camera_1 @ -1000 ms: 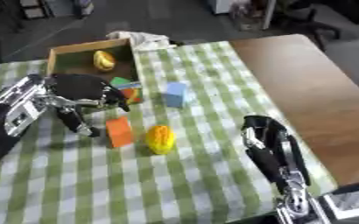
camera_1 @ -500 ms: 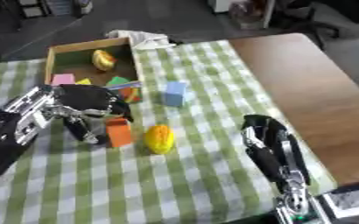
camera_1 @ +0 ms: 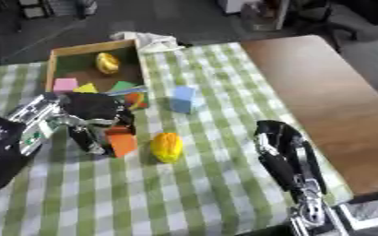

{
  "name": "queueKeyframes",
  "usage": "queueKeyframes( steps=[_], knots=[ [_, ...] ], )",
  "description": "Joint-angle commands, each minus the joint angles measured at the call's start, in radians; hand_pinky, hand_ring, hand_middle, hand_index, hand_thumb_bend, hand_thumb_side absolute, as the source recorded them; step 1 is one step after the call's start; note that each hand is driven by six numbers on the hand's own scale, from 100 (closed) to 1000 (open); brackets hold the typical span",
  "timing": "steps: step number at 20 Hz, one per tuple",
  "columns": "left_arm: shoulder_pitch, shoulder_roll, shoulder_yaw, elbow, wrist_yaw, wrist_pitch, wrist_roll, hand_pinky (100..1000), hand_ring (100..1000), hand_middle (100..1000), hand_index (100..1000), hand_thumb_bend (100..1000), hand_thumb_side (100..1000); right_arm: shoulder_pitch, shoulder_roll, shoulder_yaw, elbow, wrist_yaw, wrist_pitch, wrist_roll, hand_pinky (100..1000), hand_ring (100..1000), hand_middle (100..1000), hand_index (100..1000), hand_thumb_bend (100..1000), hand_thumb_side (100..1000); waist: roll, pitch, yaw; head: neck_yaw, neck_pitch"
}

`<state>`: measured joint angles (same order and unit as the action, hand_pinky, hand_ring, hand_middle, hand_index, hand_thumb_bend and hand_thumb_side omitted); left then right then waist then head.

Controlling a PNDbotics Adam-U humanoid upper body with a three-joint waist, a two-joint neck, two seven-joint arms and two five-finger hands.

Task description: Pick up objects on the table and place them in the box.

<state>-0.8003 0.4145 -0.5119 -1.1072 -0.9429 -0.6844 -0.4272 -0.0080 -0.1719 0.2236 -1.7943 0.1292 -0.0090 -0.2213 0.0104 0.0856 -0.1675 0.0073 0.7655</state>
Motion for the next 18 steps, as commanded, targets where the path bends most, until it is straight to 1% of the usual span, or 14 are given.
queueKeyframes(
  steps=[1,2,4,6,7,9,12,15,18],
  knots=[
    [-0.03,0.07,0.03,-0.073,0.068,-0.028,-0.072,635,496,460,640,284,100,-0.007,-0.007,-0.001,-0.011,-0.003,0.0,-0.003,643,586,573,692,100,537,0.0,-0.011,0.002,-0.003,0.004],
    [-0.038,0.091,0.035,-0.103,0.103,-0.008,-0.076,636,498,462,642,292,100,-0.007,-0.008,-0.001,-0.011,-0.003,-0.001,-0.004,643,586,573,692,100,537,0.001,-0.012,0.004,-0.004,0.004],
    [-0.057,0.137,0.056,-0.164,0.158,0.051,-0.085,644,501,478,651,327,100,-0.007,-0.008,-0.001,-0.01,-0.003,-0.001,-0.004,643,586,573,692,100,538,0.004,-0.013,0.007,-0.007,0.004],
    [-0.074,0.171,0.086,-0.193,0.176,0.119,-0.088,646,501,479,651,345,100,-0.006,-0.009,-0.001,-0.009,-0.003,-0.001,-0.003,643,586,573,692,100,538,0.005,-0.015,0.01,-0.009,0.004],
    [-0.081,0.181,0.108,-0.186,0.168,0.157,-0.083,651,502,482,654,375,100,-0.004,-0.009,-0.002,-0.008,-0.002,-0.001,-0.004,643,586,573,692,100,537,0.005,-0.016,0.011,-0.01,0.004],
    [-0.096,0.185,0.153,-0.144,0.11,0.226,-0.058,659,505,487,660,398,100,-0.004,-0.009,-0.003,-0.008,-0.002,-0.001,-0.006,643,586,573,692,100,537,0.004,-0.018,0.011,-0.012,0.004],
    [-0.117,0.159,0.221,-0.025,-0.007,0.307,0.01,652,510,492,667,393,100,-0.002,-0.009,-0.002,-0.008,-0.002,-0.001,-0.005,643,586,573,692,100,537,0.002,-0.019,0.012,-0.013,0.004],
    [-0.137,0.121,0.279,0.1,-0.117,0.364,0.09,646,517,501,679,367,100,-0.002,-0.008,-0.002,-0.008,-0.003,-0.001,-0.004,643,586,573,692,100,537,-0.001,-0.019,0.011,-0.014,0.004],
    [-0.15,0.087,0.323,0.193,-0.188,0.409,0.15,647,532,518,698,360,102,-0.001,-0.007,-0.002,-0.009,-0.005,0.0,-0.004,643,586,573,692,100,537,-0.004,-0.018,0.009,-0.013,0.004]
  ],
)
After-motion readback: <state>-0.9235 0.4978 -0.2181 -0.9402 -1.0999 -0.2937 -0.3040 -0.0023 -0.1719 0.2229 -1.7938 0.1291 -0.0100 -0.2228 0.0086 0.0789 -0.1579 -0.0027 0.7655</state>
